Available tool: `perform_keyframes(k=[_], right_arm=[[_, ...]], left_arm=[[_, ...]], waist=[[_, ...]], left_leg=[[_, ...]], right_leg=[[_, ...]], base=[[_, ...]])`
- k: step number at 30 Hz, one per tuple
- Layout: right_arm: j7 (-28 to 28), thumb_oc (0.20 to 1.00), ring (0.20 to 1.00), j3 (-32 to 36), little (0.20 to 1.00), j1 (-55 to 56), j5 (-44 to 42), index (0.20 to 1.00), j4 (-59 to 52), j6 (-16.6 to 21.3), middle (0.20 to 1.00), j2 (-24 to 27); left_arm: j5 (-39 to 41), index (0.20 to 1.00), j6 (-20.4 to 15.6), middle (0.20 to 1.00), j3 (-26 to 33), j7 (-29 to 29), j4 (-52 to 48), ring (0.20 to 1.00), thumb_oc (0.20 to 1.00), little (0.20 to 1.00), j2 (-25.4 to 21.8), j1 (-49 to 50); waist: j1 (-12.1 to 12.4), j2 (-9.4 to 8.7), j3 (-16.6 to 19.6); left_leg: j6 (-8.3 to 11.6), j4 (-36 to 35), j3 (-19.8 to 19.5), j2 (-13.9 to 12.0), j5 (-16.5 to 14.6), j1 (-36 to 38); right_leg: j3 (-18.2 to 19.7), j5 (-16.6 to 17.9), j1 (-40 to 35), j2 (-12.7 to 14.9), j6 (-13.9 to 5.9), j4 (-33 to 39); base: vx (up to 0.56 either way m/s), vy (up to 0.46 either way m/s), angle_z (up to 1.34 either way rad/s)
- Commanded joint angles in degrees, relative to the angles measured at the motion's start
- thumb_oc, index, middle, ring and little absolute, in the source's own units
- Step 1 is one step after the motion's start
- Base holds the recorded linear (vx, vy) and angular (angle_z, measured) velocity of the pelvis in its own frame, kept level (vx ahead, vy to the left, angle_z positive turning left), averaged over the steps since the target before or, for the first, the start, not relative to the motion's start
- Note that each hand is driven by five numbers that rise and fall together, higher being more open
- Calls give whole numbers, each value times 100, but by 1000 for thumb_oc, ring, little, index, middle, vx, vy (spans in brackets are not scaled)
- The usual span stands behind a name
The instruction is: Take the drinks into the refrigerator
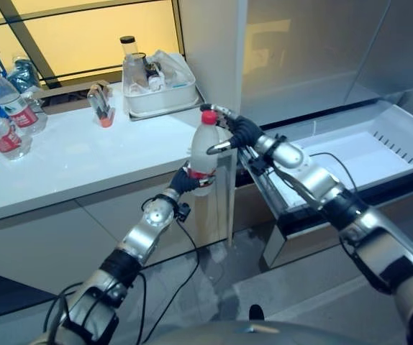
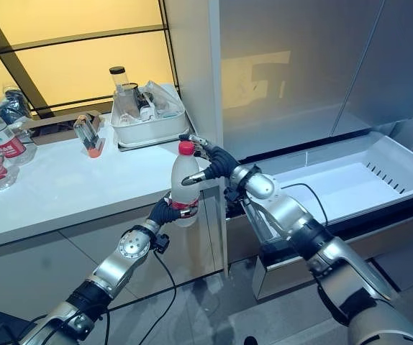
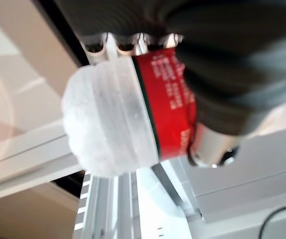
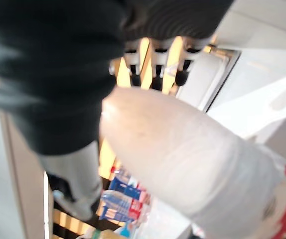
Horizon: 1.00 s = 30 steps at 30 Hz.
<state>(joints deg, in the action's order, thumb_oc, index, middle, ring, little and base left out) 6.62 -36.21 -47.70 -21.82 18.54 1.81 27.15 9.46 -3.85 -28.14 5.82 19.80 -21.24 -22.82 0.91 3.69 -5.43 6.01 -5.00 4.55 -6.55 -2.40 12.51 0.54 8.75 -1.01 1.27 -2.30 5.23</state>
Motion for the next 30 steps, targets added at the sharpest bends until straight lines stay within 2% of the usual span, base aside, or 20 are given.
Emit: perform_keyframes(k=[1,6,9,15,20,23,28,30], right_arm=[[-223,1000,1000,51,1000,-685,191,1000,524,221,1000,-147],[76,1000,1000,-190,1000,-902,-295,1000,844,185,1000,-390],[148,1000,1000,-362,1000,-1053,-311,1000,826,136,1000,-460],[-228,1000,1000,-249,1000,-1159,137,1000,858,55,1000,-926],[-231,1000,1000,-330,1000,-1330,256,1000,1105,-52,1000,-1270],[-264,1000,1000,-457,1000,-1526,39,1000,1350,-49,1000,-1622],[-387,1000,1000,-564,1000,-1656,51,1000,1714,-52,1000,-1919],[-405,526,526,-602,526,-1709,136,526,1682,-60,526,-1954]], left_arm=[[-167,200,-682,200,-137,286,65,200,200,200,24,-1213],[-259,200,-679,200,-291,253,190,200,200,200,98,-1360],[-320,200,-648,200,-362,279,354,200,200,200,133,-1532],[-564,200,-499,200,-348,547,700,200,200,200,165,-1936],[-652,200,-438,200,-412,575,837,200,200,200,182,-2069],[-931,200,-398,200,-602,658,998,200,200,200,241,-2340],[-1099,200,-371,200,-702,888,1142,200,200,200,314,-2587],[-1085,200,-380,200,-682,900,1163,200,200,200,307,-2599]], waist=[[98,-262,272],[125,-298,266],[104,-305,262],[79,-269,255],[108,-274,278],[117,-267,296],[113,-264,313],[109,-266,317]], left_leg=[[-321,33,-22,329,-24,-242],[-342,35,-38,366,-21,-250],[-348,33,-37,371,-25,-247],[-382,41,-3,396,-33,-250],[-393,39,5,401,-43,-230],[-396,41,7,404,-49,-205],[-404,46,10,419,-58,-197],[-405,46,14,421,-60,-194]], right_leg=[[-145,-918,-598,90,-301,-354],[-136,-891,-599,128,-314,-355],[-127,-882,-593,134,-321,-356],[-77,-855,-555,149,-332,-366],[-74,-855,-579,154,-330,-357],[-73,-855,-597,167,-336,-355],[-61,-855,-602,169,-336,-366],[-53,-856,-603,168,-335,-364]], base=[[0,0,0],[0,0,0],[0,0,0],[0,0,0],[0,0,0],[0,0,0],[0,0,0],[0,0,0]])
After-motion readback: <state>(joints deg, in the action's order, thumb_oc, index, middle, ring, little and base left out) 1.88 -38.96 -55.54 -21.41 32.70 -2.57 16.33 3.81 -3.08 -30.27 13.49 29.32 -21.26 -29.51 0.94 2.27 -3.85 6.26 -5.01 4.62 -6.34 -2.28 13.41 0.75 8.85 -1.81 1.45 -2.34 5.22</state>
